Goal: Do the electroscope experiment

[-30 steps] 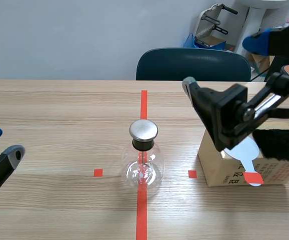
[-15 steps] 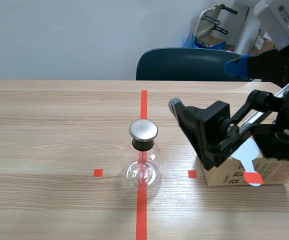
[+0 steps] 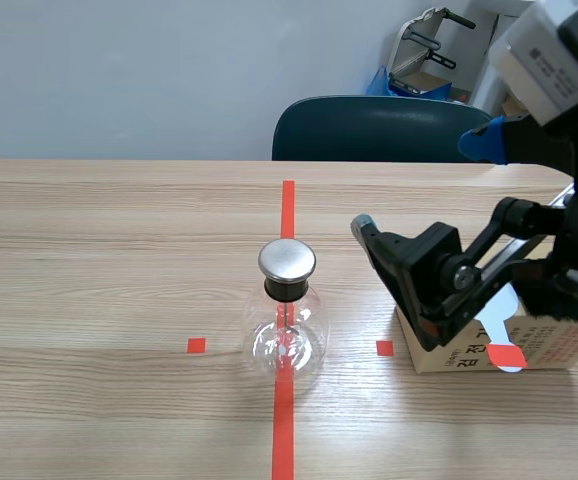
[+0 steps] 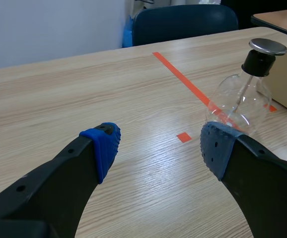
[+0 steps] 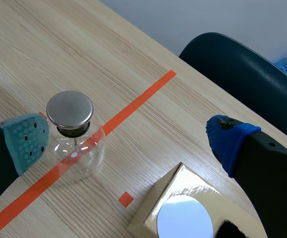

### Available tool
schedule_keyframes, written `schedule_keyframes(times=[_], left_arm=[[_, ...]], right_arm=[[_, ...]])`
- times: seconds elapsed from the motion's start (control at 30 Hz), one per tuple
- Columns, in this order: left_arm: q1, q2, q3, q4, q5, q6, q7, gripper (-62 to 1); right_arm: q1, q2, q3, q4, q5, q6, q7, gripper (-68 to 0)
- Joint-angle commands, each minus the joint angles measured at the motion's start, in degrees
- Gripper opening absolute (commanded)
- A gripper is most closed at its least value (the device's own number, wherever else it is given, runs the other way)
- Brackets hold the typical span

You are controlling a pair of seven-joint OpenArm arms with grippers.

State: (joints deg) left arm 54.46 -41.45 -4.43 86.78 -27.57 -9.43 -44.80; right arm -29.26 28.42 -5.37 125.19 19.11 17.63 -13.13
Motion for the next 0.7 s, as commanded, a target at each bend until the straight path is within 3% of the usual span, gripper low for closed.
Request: schedule_keyframes(times=[0.0,0.33,0.67], left_arm=[[0.13,0.83,-0.20,1.53,0.57,-0.20,-0.85,-23.4],[-0.02,4.48,-0.20,2.19,0.59,-0.15,-0.83,-23.4],[-1.79,8.46,-0.20,2.54,0.96,1.27,1.01,-23.4]], right_arm=[[0.55,0.57,0.48,0.22,0.59,-0.24,1.25,0.4],[0.55,0.57,0.48,0.22,0.59,-0.24,5.22,0.4],[0.55,0.57,0.48,0.22,0.59,-0.24,5.57,0.4]])
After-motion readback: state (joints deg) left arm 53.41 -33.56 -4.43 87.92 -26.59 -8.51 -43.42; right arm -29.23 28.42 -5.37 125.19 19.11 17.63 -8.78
